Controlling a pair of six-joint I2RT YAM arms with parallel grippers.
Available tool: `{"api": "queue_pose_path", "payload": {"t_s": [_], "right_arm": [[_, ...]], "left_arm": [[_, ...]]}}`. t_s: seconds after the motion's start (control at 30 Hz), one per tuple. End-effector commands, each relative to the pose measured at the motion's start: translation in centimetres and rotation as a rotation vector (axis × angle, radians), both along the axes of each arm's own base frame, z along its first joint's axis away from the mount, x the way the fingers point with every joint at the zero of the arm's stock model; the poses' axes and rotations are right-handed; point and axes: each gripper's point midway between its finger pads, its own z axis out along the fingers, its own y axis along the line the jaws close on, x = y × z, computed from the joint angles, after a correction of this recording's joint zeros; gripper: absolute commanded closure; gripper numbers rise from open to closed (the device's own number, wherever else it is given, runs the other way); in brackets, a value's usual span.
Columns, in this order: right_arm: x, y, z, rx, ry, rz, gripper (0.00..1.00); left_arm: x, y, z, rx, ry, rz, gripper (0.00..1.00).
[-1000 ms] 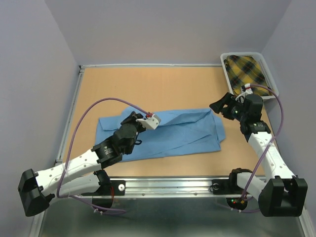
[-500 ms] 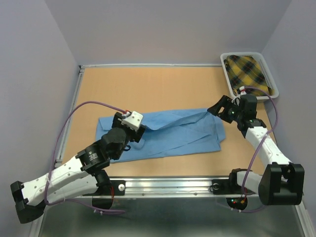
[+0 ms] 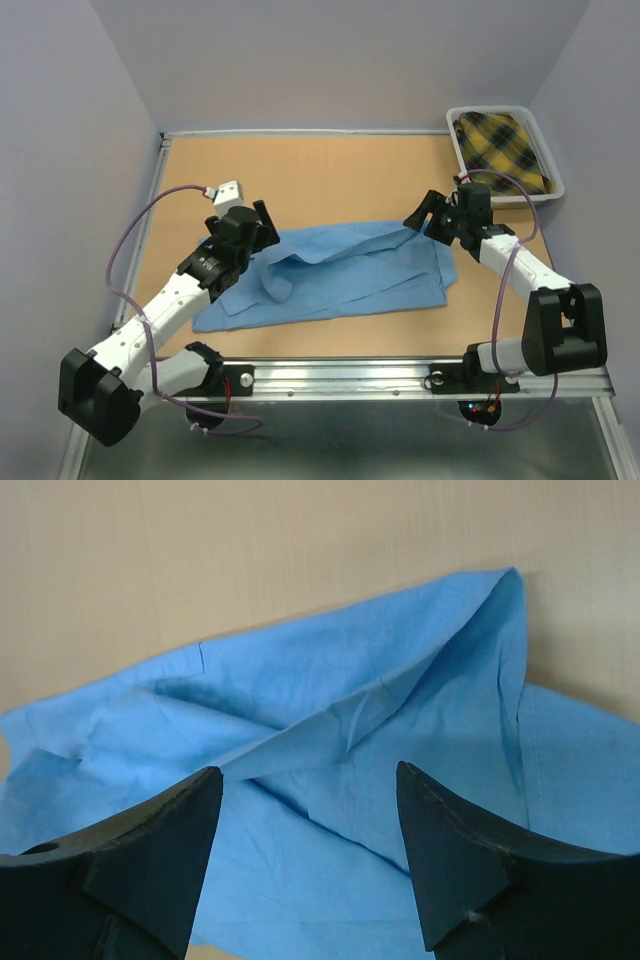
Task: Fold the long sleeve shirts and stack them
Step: Fold the shirt
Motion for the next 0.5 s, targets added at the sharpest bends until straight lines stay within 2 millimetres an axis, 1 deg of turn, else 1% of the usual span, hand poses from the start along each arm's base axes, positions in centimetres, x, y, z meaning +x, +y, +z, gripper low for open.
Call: {"api": "queue_pose_path", "payload": {"t_s": [0.0,0.07,0.13,0.17,0.2,0.23,0.3,0.33,0.37,0.4,0.43,0.47], "right_arm": [[3.3,0.0,2.9,0.034,-0.098,-0.063,0.25],[3.2,-0.1,2.5,0.039,-0.094,-0.082,0.25],[3.2,-0.2,2.3,0.041,-0.094,-0.093,0.25],[2.9,-0.3,1.8,0.039,-0.084,-0.095,0.25],[2.7,-0.3,1.7,0.040,-0.082,-0.093,0.25],[2.4,-0.1,1.8,0.049,-0.085,-0.082,0.25],[1.7,0.1,1.3,0.048,-0.082,-0.061,0.25],[1.4,0.1,1.1,0.045,-0.083,-0.050,0.25],[1.5,0.3,1.6,0.048,-0.113,-0.034,0.25],[1.4,0.2,1.5,0.041,-0.118,-0.030,0.25],[1.0,0.2,1.4,0.032,-0.124,-0.021,0.25],[0.9,0.2,1.4,0.030,-0.128,-0.018,0.25]], "left_arm": [[1.3,2.3,0.2,-0.208,0.010,0.083,0.11],[0.8,2.4,-0.9,-0.213,0.054,0.062,0.10],[0.4,2.6,-1.5,-0.207,0.070,0.058,0.08],[-0.2,2.9,-2.7,-0.198,0.097,0.064,0.08],[-0.6,3.1,-2.5,-0.206,0.085,0.064,0.07],[-1.2,3.3,-3.6,-0.207,0.101,0.070,0.07],[-2.0,3.0,-4.0,-0.234,0.087,0.043,0.07],[-2.5,2.9,-3.1,-0.255,0.040,0.022,0.07],[-3.1,3.0,-3.9,-0.253,0.038,0.005,0.07],[-3.4,2.7,-3.5,-0.266,0.017,-0.024,0.07],[-3.9,2.8,-2.2,-0.280,-0.041,-0.039,0.07],[-4.3,2.8,-2.3,-0.286,-0.057,-0.050,0.07]]}}
